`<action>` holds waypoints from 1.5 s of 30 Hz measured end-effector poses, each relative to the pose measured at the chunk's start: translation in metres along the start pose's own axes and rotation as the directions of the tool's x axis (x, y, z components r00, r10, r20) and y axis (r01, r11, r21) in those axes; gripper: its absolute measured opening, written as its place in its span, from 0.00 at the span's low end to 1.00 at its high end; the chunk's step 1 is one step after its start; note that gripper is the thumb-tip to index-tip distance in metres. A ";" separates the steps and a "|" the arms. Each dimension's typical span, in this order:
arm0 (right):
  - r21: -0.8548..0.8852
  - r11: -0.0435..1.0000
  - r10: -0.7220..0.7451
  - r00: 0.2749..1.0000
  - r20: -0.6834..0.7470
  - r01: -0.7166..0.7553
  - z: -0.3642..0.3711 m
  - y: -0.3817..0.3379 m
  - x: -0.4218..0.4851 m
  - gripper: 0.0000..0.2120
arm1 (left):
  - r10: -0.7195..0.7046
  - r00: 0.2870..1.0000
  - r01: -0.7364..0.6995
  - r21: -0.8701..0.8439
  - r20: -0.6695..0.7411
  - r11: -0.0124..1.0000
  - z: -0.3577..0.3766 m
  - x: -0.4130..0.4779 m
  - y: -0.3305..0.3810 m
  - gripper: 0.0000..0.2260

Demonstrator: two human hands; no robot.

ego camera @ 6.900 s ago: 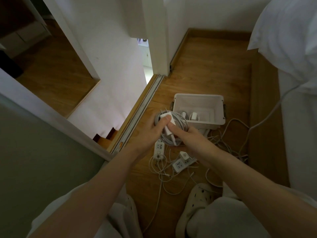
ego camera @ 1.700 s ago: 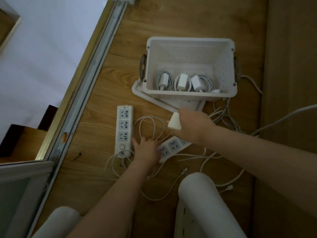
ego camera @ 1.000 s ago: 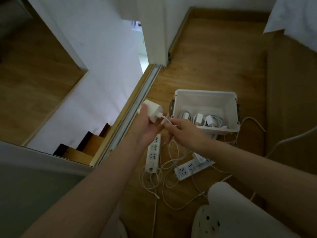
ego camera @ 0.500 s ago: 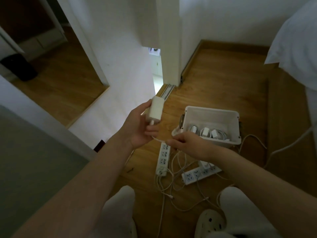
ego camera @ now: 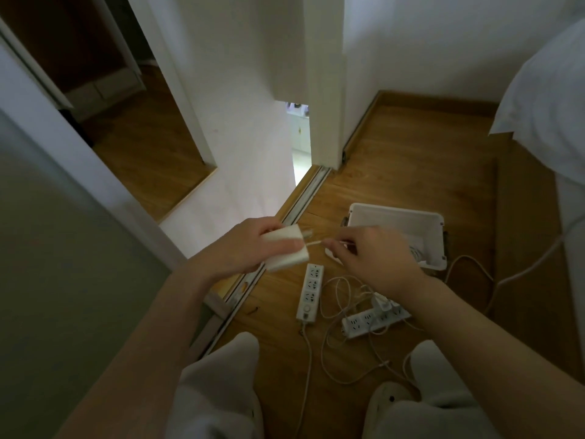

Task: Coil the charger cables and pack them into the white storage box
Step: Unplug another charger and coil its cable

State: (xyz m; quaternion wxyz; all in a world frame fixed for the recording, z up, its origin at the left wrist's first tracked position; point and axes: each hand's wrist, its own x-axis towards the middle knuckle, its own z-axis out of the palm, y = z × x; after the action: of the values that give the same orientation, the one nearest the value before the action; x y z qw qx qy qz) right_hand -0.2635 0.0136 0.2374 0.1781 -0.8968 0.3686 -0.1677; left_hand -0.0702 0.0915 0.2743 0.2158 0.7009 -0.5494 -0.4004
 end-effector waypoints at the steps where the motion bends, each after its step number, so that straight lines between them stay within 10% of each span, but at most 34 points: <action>1: -0.007 1.000 0.023 1.000 -0.017 -0.023 0.001 -0.006 0.000 0.17 | -0.022 0.998 0.028 0.100 -0.056 0.995 0.002 0.000 -0.006 0.12; 9: 0.214 0.953 0.224 0.974 -0.024 -0.214 0.008 -0.029 0.005 0.18 | 0.022 0.974 0.046 0.290 -0.226 0.956 0.009 0.000 -0.019 0.16; 21: 0.267 0.963 0.001 0.996 0.094 -0.027 0.036 -0.076 -0.007 0.15 | -0.274 0.859 0.160 -0.282 -0.432 0.946 0.021 0.017 -0.019 0.11; 25: 0.222 0.974 -0.103 0.959 0.266 0.043 0.050 -0.086 -0.018 0.10 | -0.395 0.846 0.113 -0.603 -0.359 0.790 0.020 0.017 -0.012 0.14; 28: 0.259 0.965 -0.122 0.946 0.301 0.042 0.059 -0.087 -0.019 0.09 | -0.373 0.906 0.006 -0.873 -0.202 0.489 0.014 0.011 -0.009 0.15; 35: 0.315 0.949 -0.071 0.957 0.280 -0.022 0.050 -0.062 -0.002 0.15 | -0.121 0.990 -0.044 -0.983 -0.066 0.178 0.009 0.004 -0.005 0.16; 45: 0.202 0.979 -0.098 0.910 0.403 0.016 0.031 -0.030 0.011 0.15 | 0.018 1.000 -0.008 -0.840 0.002 0.543 -0.002 -0.004 -0.006 0.17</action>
State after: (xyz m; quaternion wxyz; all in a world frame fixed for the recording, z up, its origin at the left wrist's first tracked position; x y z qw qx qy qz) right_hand -0.2245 0.0317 0.2259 0.3332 -0.9008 0.2781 -0.0158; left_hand -0.0654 0.0969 0.2723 0.5246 0.5065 -0.2976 -0.6162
